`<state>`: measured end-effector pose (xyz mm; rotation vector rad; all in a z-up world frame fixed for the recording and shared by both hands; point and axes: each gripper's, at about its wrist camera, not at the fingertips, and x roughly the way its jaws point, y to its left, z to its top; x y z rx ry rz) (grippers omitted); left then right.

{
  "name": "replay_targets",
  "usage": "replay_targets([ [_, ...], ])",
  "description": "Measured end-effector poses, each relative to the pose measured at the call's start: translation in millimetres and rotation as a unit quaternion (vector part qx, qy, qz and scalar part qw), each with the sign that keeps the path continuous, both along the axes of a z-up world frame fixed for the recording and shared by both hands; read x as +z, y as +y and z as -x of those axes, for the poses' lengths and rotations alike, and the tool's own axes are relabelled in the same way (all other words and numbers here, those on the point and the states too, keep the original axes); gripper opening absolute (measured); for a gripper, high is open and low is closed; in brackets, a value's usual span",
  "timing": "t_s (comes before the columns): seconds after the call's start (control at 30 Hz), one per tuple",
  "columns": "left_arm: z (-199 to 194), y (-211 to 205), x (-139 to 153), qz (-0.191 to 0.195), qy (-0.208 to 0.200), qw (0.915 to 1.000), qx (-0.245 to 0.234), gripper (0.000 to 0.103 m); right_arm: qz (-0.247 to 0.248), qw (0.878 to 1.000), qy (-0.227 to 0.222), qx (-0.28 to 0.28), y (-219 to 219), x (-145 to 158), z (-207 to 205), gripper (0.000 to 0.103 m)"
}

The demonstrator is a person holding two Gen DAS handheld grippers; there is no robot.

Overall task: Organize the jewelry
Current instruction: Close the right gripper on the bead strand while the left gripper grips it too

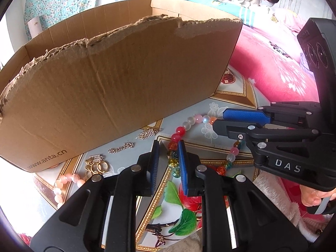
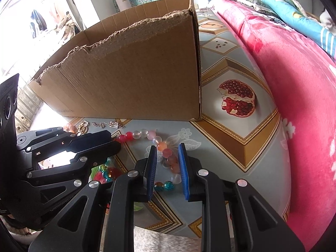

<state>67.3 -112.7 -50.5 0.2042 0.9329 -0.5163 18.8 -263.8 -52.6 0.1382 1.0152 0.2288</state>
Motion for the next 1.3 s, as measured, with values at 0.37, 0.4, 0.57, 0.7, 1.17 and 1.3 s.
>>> replay_targets([
  [0.37, 2.9, 0.2, -1.1, -0.001, -0.008, 0.9999, 0.006, 0.017, -0.015, 1.0, 0.005, -0.006, -6.0, -1.3, -2.7, 0.021],
  [0.4, 3.2, 0.2, -1.2, -0.002, -0.01, 0.9999, 0.006, 0.017, -0.014, 1.0, 0.005, -0.006, -6.1, -1.4, -2.6, 0.021],
  [0.57, 4.5, -2.1, -2.2, -0.012, -0.015, 0.9998, 0.008, 0.017, -0.014, 1.0, 0.004, -0.01, -6.0, -1.4, -1.2, 0.021],
  [0.7, 4.2, -1.3, -2.6, -0.009, -0.015, 0.9998, 0.012, 0.017, -0.015, 1.0, 0.003, -0.013, -5.5, -1.3, 0.7, 0.021],
  [1.17, 1.3, 3.0, -3.5, 0.002, -0.015, 0.9996, 0.023, 0.009, -0.015, 1.0, 0.008, -0.025, -5.2, -0.4, 1.4, 0.021],
  [1.3, 4.0, 0.2, -3.6, -0.01, -0.025, 0.9995, 0.015, 0.009, -0.012, 0.999, 0.011, -0.029, -3.1, 0.1, 1.4, 0.015],
])
